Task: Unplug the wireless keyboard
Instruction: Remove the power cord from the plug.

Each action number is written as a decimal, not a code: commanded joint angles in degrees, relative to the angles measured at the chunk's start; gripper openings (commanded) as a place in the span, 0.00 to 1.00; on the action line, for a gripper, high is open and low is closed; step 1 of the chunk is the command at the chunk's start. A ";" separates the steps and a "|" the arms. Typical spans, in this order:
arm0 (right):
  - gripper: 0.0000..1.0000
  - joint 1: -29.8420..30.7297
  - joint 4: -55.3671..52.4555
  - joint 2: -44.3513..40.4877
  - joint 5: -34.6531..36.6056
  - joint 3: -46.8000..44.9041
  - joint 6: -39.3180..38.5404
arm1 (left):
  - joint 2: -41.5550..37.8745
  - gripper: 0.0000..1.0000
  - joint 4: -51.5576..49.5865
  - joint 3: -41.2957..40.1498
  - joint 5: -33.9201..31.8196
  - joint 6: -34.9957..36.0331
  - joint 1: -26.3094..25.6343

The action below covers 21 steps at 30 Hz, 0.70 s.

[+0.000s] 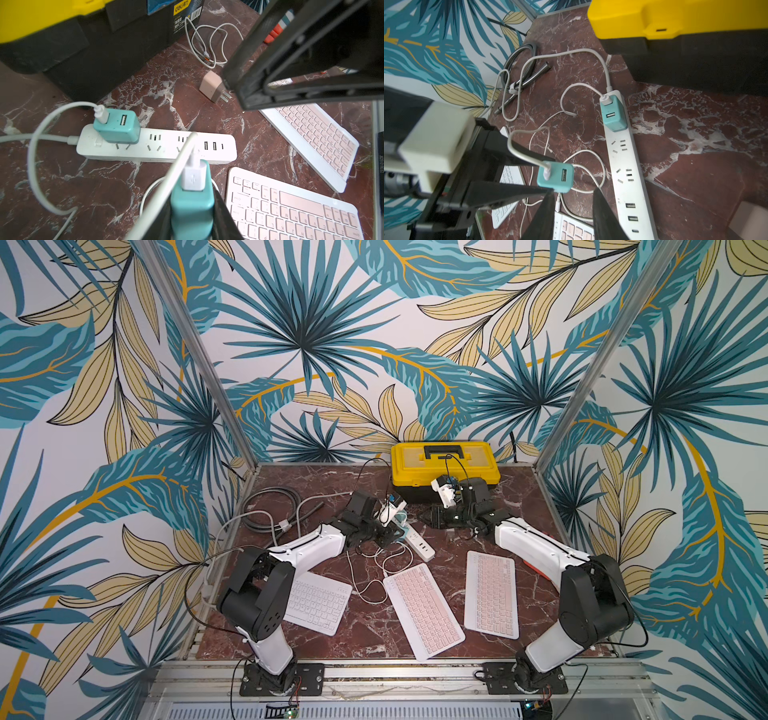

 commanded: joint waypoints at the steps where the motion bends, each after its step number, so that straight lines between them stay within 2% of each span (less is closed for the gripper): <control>1: 0.36 1.00 11.82 -0.71 1.02 -2.29 10.20 | -0.50 0.00 0.60 1.12 -2.05 -0.93 -0.52; 9: 0.41 3.31 19.83 1.04 -1.14 -5.85 14.20 | -0.23 0.00 0.61 2.58 0.16 -3.65 -0.65; 14: 0.41 4.74 23.68 1.02 2.76 -8.97 15.37 | -0.21 0.00 0.59 2.81 0.51 -4.79 -0.70; 21: 0.36 5.33 24.03 4.33 2.49 -7.10 17.67 | -0.54 0.00 0.49 2.69 -1.00 -5.15 -1.13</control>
